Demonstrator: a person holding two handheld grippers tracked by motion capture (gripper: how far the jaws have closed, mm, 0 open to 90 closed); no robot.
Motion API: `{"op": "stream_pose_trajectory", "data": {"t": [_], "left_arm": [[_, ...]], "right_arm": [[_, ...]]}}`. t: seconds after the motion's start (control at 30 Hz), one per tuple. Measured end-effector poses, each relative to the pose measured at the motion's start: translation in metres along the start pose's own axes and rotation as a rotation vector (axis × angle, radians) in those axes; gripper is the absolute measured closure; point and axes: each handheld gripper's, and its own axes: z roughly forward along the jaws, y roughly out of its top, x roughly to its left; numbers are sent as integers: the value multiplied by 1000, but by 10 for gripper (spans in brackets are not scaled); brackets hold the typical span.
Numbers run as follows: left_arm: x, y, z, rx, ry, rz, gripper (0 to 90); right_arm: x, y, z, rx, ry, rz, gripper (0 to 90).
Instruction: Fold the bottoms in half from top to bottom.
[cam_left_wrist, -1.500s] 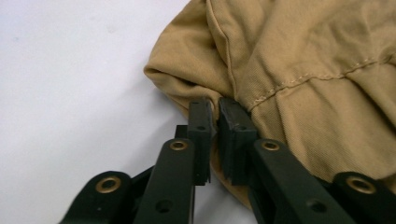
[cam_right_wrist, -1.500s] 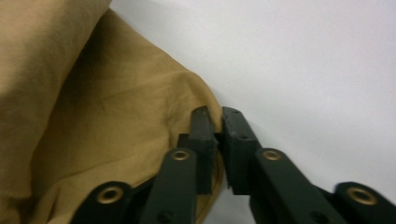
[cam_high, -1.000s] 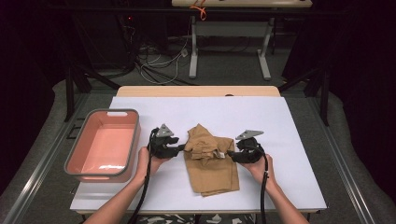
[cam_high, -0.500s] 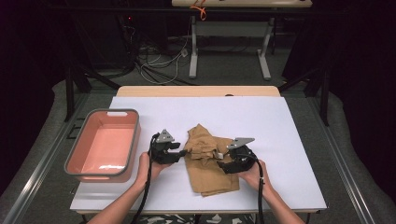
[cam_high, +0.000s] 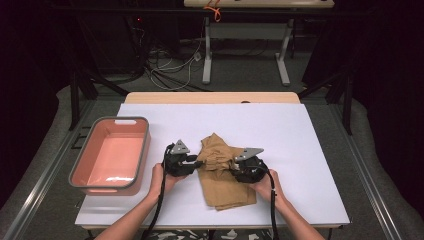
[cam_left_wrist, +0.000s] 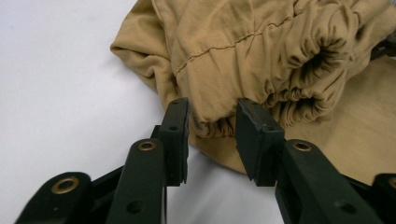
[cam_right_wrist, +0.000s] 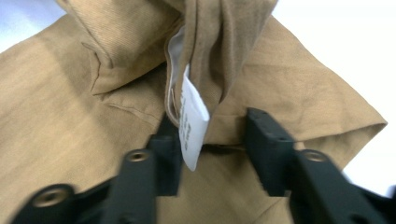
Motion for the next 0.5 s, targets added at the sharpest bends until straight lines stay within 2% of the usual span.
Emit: {"op": "stream_pose_trajectory", "data": {"t": [0.07,0.1,0.13,0.17,0.23,0.33,0.47,0.5], "left_arm": [[-1,0,1,-5,-3,-12,665],[-2,0,1,-6,-5,-16,669],[0,0,0,-2,-4,5,674],[0,0,0,-2,-6,4,676],[0,0,0,-8,-6,4,682],[0,1,-2,-8,-4,9,682],[1,0,-2,-6,-8,7,676],[1,0,-2,2,-8,8,661]], "right_arm": [[0,-1,1,-11,-10,-9,732],[-1,-1,1,-14,-14,-21,732],[-1,-1,0,-18,-24,-24,822],[-1,-1,0,-19,-14,-22,840],[-2,-1,0,-27,-19,-30,860],[-5,0,-1,-34,-58,-41,867],[-13,0,-3,-51,-96,-25,868],[-16,0,-3,-53,-94,-16,867]]}}
